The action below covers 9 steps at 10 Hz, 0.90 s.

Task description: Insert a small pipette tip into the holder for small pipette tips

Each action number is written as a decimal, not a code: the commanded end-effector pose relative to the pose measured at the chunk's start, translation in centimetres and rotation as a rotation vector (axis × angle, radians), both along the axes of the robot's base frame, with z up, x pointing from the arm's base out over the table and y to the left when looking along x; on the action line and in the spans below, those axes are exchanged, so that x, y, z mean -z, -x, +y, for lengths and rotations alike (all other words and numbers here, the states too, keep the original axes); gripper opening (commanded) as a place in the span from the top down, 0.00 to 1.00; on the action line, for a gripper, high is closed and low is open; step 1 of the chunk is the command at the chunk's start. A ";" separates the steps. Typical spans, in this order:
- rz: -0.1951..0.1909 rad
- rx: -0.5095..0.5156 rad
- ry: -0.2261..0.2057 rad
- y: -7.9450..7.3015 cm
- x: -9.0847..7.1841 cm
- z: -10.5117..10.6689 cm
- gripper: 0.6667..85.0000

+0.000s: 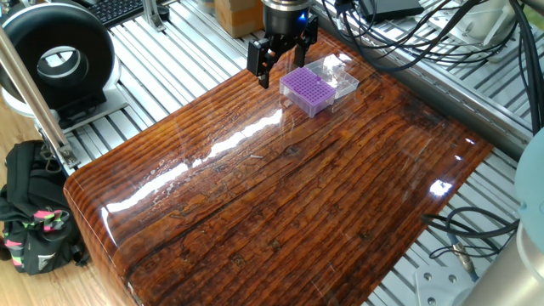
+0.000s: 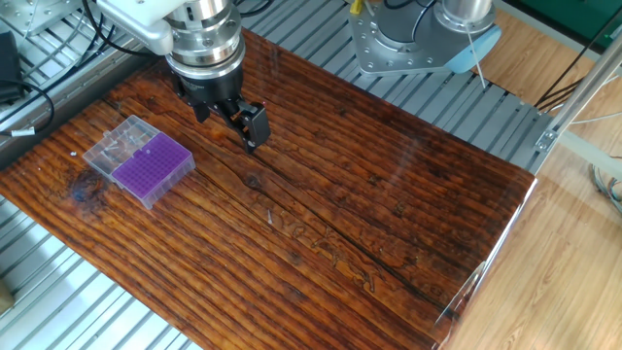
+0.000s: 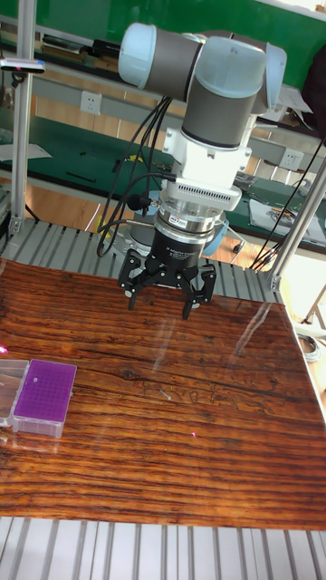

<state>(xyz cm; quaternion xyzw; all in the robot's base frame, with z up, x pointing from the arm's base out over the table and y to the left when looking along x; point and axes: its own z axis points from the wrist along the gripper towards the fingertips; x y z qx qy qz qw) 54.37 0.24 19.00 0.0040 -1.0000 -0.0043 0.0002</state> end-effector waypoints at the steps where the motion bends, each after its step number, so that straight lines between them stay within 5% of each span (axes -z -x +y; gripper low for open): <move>1: 0.235 -0.209 0.112 5.7 -0.7 -3.2 1.00; 6: 0.212 -0.208 0.098 5.3 0.1 -2.5 1.00; 8: 0.182 -0.221 0.065 4.7 0.3 -1.8 1.00; 9: 0.136 -0.228 0.066 3.5 0.5 -1.8 1.00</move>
